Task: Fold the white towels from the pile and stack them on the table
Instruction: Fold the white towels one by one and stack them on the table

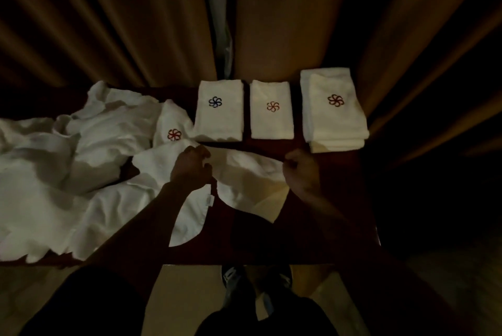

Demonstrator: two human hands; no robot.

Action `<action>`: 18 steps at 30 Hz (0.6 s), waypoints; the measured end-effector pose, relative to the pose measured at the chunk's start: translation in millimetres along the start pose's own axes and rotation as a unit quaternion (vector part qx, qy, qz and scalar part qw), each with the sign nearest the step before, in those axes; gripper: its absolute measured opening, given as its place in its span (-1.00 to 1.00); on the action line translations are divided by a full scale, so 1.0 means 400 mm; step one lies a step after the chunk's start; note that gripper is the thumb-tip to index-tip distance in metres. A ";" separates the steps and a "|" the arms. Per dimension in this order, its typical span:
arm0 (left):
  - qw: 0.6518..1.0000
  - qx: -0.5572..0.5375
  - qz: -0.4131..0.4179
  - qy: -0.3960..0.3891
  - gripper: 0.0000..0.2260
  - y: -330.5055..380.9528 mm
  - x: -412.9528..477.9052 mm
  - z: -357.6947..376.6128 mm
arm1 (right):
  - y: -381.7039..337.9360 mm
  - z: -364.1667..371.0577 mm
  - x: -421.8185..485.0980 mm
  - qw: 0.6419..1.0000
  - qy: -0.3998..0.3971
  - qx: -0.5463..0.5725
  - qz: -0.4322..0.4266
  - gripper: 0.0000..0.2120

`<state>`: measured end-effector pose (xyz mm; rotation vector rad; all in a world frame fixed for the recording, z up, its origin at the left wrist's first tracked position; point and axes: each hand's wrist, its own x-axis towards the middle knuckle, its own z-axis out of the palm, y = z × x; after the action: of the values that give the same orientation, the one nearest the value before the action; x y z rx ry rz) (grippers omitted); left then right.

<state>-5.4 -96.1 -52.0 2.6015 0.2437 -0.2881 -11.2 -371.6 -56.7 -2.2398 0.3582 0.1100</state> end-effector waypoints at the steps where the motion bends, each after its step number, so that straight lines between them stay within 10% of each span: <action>1: 1.000 0.017 -0.004 -0.013 -0.63 -0.015 0.007 0.013 | -0.002 0.011 -0.008 0.999 -0.038 0.002 -0.017 -0.89; 3: 0.999 0.033 -0.008 -0.033 -0.51 -0.042 0.015 0.035 | 0.003 0.040 -0.022 0.991 -0.121 -0.016 -0.063 -0.92; 8: 0.995 0.063 0.011 -0.076 -0.29 -0.084 0.042 0.086 | 0.017 0.119 -0.035 0.949 -0.238 -0.201 -0.047 -0.09; 11: 0.987 0.120 -0.009 -0.103 -0.30 -0.088 0.065 0.102 | 0.018 0.150 -0.037 0.947 -0.219 -0.232 0.020 0.07; 18: 0.985 0.131 -0.041 -0.107 -0.07 -0.095 0.073 0.105 | 0.013 0.170 -0.015 0.962 -0.108 -0.245 0.058 -0.47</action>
<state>7.3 -81.3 -112.7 2.7933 0.2522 -0.6657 -15.7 -321.1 -103.0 -2.6572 0.3728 0.5548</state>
